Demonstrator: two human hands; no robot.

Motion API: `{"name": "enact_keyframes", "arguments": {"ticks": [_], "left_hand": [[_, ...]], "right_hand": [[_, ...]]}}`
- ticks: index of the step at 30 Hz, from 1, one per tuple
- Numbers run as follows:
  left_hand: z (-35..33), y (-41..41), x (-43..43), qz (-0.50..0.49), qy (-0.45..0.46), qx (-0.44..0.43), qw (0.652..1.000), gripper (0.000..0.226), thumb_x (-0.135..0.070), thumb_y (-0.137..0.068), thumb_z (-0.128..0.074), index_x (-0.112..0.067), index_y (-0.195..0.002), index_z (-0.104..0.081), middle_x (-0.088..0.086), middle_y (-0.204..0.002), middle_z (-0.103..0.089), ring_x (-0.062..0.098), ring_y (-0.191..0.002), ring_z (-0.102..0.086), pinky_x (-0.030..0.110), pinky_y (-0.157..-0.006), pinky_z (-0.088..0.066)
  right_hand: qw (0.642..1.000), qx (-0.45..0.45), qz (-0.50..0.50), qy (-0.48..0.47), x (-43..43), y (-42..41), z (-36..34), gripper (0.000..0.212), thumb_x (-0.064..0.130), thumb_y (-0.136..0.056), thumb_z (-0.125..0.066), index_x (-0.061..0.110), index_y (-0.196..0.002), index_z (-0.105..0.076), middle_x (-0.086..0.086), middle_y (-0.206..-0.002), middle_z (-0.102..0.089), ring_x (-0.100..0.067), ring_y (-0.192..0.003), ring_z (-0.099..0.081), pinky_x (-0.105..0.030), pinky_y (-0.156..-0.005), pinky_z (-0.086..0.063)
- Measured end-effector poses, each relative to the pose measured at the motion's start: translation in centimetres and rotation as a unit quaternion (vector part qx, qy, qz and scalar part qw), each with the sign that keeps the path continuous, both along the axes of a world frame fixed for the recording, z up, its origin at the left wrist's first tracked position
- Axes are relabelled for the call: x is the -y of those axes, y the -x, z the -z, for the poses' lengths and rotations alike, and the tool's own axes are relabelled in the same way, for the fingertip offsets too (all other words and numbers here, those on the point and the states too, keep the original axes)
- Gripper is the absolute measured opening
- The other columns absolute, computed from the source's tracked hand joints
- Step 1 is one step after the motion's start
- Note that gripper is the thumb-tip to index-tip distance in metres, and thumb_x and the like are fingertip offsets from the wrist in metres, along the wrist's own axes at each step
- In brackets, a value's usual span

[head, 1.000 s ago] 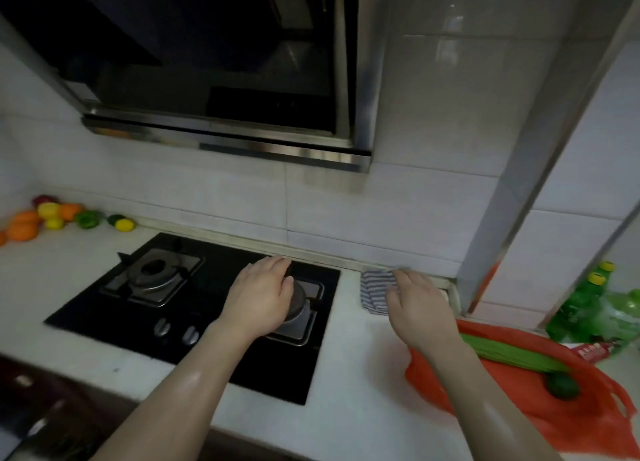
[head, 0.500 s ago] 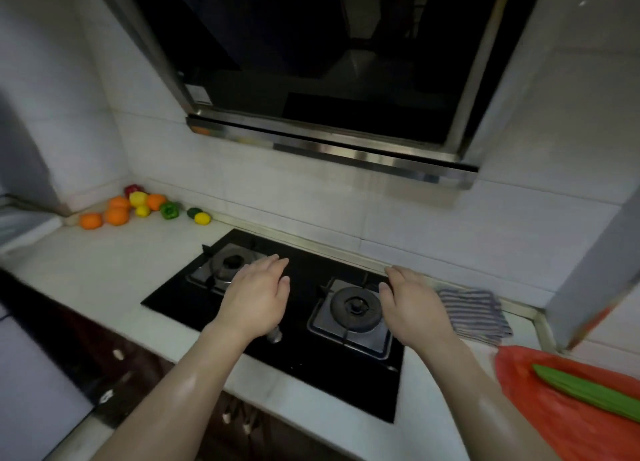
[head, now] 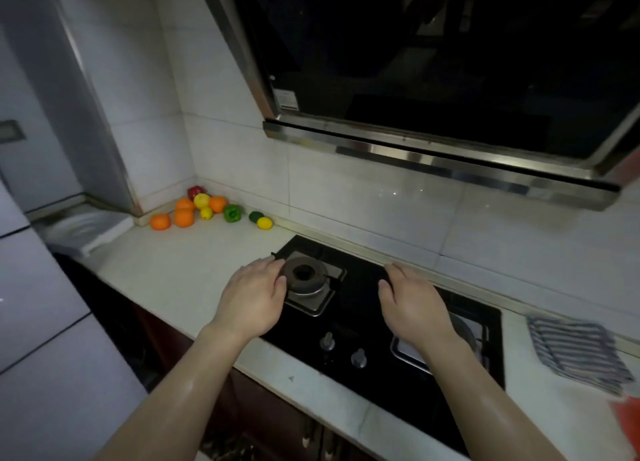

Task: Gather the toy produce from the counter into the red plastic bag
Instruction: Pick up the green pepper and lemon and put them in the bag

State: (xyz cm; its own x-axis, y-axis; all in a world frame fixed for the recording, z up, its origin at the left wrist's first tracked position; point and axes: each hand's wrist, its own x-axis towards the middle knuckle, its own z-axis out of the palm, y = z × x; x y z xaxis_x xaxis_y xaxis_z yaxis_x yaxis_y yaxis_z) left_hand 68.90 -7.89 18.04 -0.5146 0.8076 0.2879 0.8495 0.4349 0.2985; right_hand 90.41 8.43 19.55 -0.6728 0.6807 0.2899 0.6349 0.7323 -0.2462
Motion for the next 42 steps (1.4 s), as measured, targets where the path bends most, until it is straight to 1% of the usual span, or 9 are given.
{"name": "enact_keyframes", "arguments": {"ticks": [7, 14, 18, 22, 25, 32, 35, 38, 42], "left_hand": [[0.8, 8.0, -0.4, -0.049, 0.022, 0.018, 0.998, 0.063, -0.044, -0.091, -0.022, -0.018, -0.144, -0.043, 0.006, -0.15, -0.042, 0.019, -0.139, -0.035, 0.036, -0.117, -0.023], [1.0, 16.1, 0.9, -0.104, 0.033, 0.022, 0.994, 0.071, -0.051, -0.088, -0.013, -0.018, -0.144, -0.043, 0.007, -0.15, -0.042, 0.022, -0.139, -0.036, 0.041, -0.116, -0.026], [1.3, 20.4, 1.7, -0.108, 0.035, 0.024, 0.993, 0.07, -0.051, -0.09, -0.013, -0.019, -0.145, -0.042, 0.007, -0.15, -0.041, 0.021, -0.139, -0.035, 0.039, -0.117, -0.024], [1.4, 25.1, 2.8, -0.099, 0.034, 0.02, 0.994, 0.07, -0.05, -0.089, -0.013, -0.019, -0.144, -0.043, 0.007, -0.15, -0.041, 0.021, -0.139, -0.035, 0.041, -0.117, -0.024], [1.5, 28.9, 4.2, -0.085, 0.026, 0.014, 0.996, 0.074, -0.052, -0.087, -0.011, -0.018, -0.143, -0.046, 0.008, -0.148, -0.044, 0.023, -0.138, -0.038, 0.042, -0.116, -0.026], [1.7, 37.2, 7.1, -0.055, 0.029, 0.014, 0.998, 0.058, -0.042, -0.094, -0.025, -0.018, -0.143, -0.044, 0.006, -0.15, -0.042, 0.022, -0.139, -0.036, 0.04, -0.117, -0.024], [2.0, 40.0, 7.4, -0.041, 0.026, 0.004, 0.999, 0.049, -0.036, -0.099, -0.033, -0.018, -0.143, -0.044, 0.006, -0.149, -0.043, 0.023, -0.139, -0.036, 0.039, -0.117, -0.024], [2.3, 42.3, 6.7, -0.028, 0.026, 0.002, 0.999, 0.046, -0.033, -0.1, -0.037, -0.017, -0.142, -0.046, 0.006, -0.148, -0.044, 0.022, -0.138, -0.038, 0.039, -0.116, -0.026], [3.0, 45.1, 4.8, -0.01, 0.025, 0.004, 1.0, 0.046, -0.035, -0.099, -0.036, -0.018, -0.141, -0.048, 0.006, -0.147, -0.046, 0.022, -0.136, -0.04, 0.041, -0.114, -0.03]], "right_hand": [[1.0, -0.007, -0.025, 0.0, -3.3, 8.6, 1.1, 0.046, 0.033, -0.097, -0.037, 0.005, -0.131, -0.052, -0.013, -0.132, -0.055, -0.029, -0.121, -0.049, -0.036, -0.103, -0.037], [0.998, 0.02, -0.065, 0.01, -4.6, 17.3, 1.1, 0.045, 0.033, -0.097, -0.039, 0.007, -0.132, -0.051, -0.011, -0.132, -0.055, -0.028, -0.121, -0.05, -0.037, -0.103, -0.039], [0.997, 0.016, -0.075, 0.001, -3.5, 21.6, 1.0, 0.054, 0.038, -0.093, -0.031, 0.006, -0.129, -0.055, -0.01, -0.128, -0.058, -0.028, -0.116, -0.053, -0.037, -0.101, -0.042], [0.998, 0.023, -0.06, -0.003, -1.8, 25.8, 1.0, 0.048, 0.034, -0.096, -0.034, 0.006, -0.13, -0.054, -0.011, -0.13, -0.056, -0.029, -0.119, -0.051, -0.037, -0.102, -0.04], [0.999, 0.017, -0.047, -0.004, 0.0, 29.3, 1.3, 0.053, 0.037, -0.092, -0.031, 0.005, -0.125, -0.057, -0.012, -0.124, -0.06, -0.031, -0.113, -0.053, -0.038, -0.097, -0.041], [1.0, 0.01, -0.018, 0.011, 4.5, 36.5, 1.9, 0.049, 0.031, -0.093, -0.036, 0.001, -0.125, -0.057, -0.017, -0.126, -0.059, -0.033, -0.117, -0.052, -0.038, -0.102, -0.038], [1.0, 0.019, -0.005, 0.008, 5.5, 38.7, 2.3, 0.051, 0.033, -0.091, -0.035, 0.001, -0.123, -0.058, -0.016, -0.122, -0.061, -0.033, -0.112, -0.055, -0.039, -0.099, -0.042], [1.0, 0.03, 0.004, 0.002, 5.2, 40.5, 2.5, 0.052, 0.036, -0.092, -0.031, 0.005, -0.125, -0.056, -0.013, -0.126, -0.059, -0.031, -0.116, -0.052, -0.039, -0.101, -0.04], [1.0, 0.027, 0.008, 0.008, 3.7, 43.1, 3.3, 0.06, 0.043, -0.091, -0.022, 0.008, -0.125, -0.057, -0.01, -0.124, -0.06, -0.03, -0.112, -0.053, -0.04, -0.097, -0.043]]}}
